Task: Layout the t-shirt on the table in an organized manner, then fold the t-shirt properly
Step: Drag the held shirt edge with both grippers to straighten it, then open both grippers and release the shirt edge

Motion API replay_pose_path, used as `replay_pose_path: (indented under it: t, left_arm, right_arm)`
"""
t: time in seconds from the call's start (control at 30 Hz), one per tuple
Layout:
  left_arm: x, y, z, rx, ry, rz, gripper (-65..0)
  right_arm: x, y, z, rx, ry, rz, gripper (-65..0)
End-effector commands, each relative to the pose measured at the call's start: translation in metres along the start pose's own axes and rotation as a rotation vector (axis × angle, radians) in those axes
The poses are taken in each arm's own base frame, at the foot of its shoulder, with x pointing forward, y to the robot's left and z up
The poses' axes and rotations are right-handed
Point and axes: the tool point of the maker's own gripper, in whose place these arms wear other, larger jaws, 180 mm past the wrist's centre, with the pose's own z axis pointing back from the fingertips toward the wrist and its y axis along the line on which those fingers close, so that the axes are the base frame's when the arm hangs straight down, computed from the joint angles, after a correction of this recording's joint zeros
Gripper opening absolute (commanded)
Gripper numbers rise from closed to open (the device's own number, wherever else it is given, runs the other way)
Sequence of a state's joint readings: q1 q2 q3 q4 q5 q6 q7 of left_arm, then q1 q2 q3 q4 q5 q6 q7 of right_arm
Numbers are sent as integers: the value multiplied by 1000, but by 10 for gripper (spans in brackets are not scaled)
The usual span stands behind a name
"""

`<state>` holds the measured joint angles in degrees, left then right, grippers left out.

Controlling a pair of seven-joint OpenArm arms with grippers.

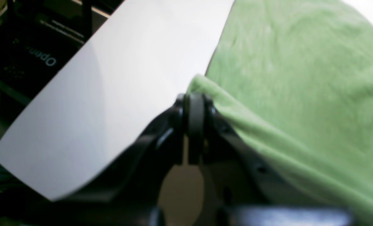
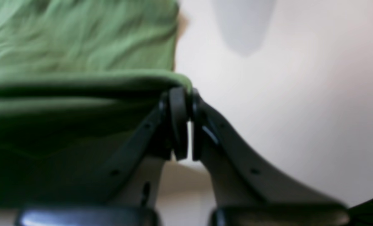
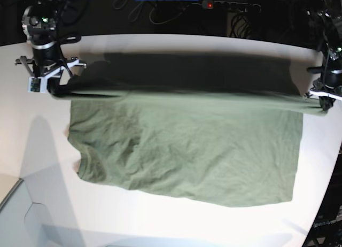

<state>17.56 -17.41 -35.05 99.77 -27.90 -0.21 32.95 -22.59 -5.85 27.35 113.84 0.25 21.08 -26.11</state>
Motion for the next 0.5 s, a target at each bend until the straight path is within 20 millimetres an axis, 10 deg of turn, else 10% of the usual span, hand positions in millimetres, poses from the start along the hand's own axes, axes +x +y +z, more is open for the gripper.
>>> replay_pose_path:
  t: [0.0,0.47]
  left_arm:
    - [15,5,1,14,-47,-23,-649]
    - [-48,18,1,53,97,45,-645]
  right_arm:
    - [11,0,2,-1,-42,6,-650]
    - [-22,35,16,143,47,59,-595]
